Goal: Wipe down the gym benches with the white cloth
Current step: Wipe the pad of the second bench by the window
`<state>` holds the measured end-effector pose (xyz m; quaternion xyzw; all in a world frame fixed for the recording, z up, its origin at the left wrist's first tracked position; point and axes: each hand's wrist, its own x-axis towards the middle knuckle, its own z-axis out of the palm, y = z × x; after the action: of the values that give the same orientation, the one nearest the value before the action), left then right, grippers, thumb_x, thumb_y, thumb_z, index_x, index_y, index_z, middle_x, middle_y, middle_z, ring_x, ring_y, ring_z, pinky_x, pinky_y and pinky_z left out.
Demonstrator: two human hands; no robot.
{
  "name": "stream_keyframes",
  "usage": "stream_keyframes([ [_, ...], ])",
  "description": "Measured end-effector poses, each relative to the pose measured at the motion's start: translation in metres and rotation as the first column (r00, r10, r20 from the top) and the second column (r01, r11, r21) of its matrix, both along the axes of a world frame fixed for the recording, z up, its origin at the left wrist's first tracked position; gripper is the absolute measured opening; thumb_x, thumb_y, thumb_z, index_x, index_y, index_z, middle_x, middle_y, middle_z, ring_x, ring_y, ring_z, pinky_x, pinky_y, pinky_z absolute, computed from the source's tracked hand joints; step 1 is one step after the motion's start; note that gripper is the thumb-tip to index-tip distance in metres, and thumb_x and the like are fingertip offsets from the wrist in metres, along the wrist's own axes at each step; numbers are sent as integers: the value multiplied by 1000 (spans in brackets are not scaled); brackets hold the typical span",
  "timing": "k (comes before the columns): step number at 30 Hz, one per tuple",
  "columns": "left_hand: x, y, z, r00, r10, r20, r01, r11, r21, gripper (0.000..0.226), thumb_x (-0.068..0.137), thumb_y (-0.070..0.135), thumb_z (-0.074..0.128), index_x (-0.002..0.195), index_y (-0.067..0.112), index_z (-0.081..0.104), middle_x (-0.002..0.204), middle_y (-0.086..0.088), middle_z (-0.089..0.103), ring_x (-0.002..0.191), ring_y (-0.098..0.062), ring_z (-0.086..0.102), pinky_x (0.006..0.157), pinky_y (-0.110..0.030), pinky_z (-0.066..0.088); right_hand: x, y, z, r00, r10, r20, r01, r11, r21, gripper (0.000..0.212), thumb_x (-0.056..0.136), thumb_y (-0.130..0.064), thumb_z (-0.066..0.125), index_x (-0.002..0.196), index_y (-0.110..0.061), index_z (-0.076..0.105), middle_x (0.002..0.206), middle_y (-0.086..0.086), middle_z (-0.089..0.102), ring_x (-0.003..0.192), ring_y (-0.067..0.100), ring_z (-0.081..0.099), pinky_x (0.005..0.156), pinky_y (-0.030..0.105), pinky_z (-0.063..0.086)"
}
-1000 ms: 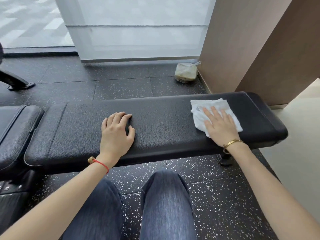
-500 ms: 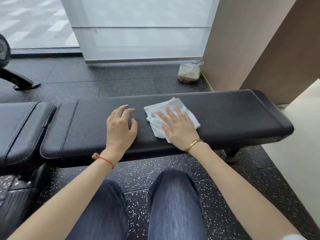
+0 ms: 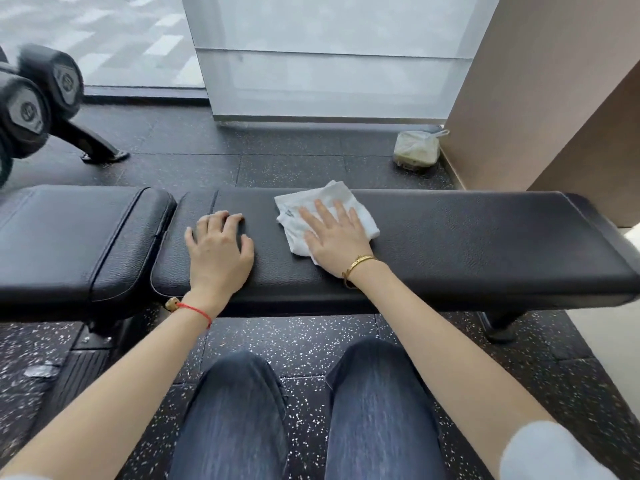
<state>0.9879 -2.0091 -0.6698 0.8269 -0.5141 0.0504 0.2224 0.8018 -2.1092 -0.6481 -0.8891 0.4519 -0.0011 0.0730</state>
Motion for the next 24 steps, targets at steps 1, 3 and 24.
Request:
stream_keyframes([
  [1,0,0,0,1000,4,7,-4,1000,-10,39,90,28,50,127,17,57,136,-7,52,132,-29,39,113,-55,24,-6,9,-2,999,43,3,-43,999,-13,53,103,-44,18,154,-42,6,165,-5,3,151,27,-2,121,46,-6],
  [3,1,0,0,1000,8,22,-7,1000,-27,41,88,31,47,126,19,58,133,-5,54,129,-28,41,112,-55,26,-26,21,-7,996,91,19,-90,995,-44,53,103,-44,21,154,-43,8,164,-6,6,151,26,0,121,46,-4],
  [24,2,1,-1,1000,3,-11,-3,999,-39,41,89,27,52,128,18,59,137,-5,54,132,-27,40,115,-57,23,-42,41,-6,999,-38,-22,37,998,-59,53,104,-42,17,154,-43,-1,164,-6,0,151,26,1,121,43,-4],
])
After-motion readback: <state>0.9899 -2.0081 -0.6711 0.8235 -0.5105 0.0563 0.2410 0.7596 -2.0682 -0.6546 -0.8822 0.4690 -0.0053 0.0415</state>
